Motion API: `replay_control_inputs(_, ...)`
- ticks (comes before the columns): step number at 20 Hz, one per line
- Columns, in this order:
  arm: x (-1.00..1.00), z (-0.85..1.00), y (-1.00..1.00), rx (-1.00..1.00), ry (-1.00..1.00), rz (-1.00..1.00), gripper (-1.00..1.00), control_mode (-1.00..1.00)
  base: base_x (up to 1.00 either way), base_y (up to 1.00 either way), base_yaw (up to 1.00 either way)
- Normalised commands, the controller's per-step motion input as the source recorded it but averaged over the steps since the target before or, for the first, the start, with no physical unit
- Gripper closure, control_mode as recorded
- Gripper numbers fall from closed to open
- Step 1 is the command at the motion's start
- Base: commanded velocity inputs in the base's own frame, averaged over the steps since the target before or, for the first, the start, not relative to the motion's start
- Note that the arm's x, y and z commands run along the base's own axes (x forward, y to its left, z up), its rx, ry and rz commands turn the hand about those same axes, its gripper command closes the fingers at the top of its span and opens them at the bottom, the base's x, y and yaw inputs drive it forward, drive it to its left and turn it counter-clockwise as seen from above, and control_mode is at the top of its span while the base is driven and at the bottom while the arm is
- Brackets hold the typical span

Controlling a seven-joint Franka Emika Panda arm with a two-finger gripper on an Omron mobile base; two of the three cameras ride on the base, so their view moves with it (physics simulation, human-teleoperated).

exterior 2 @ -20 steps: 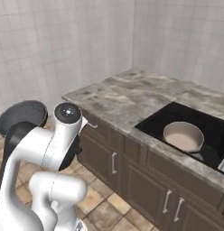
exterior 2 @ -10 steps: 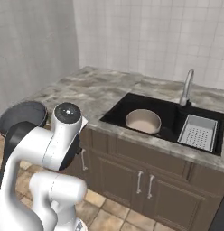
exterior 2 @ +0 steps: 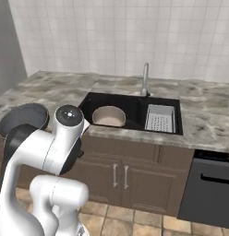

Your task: Move the pot and pan from the stove into the sink.

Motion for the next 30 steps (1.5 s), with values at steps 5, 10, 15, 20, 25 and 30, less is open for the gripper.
replay_control_inputs(5,0.00,0.00,0.00,0.00,0.00,0.00,1.00,1.00,-0.01,-0.23,-0.42)
replay_control_inputs(10,0.00,0.00,0.00,0.00,0.00,0.00,1.00,1.00,-0.08,-0.12,-0.12)
replay_control_inputs(15,0.00,0.00,0.00,0.00,0.00,0.00,1.00,1.00,0.00,0.02,0.00)
replay_control_inputs(20,0.00,0.00,0.00,0.00,0.00,0.00,1.00,1.00,0.00,0.19,0.05)
replay_control_inputs(25,0.00,0.00,0.00,0.00,0.00,0.00,1.00,1.00,0.00,0.05,0.16)
replay_control_inputs(30,0.00,0.00,0.00,0.00,0.00,0.00,1.00,1.00,0.00,0.00,0.09)
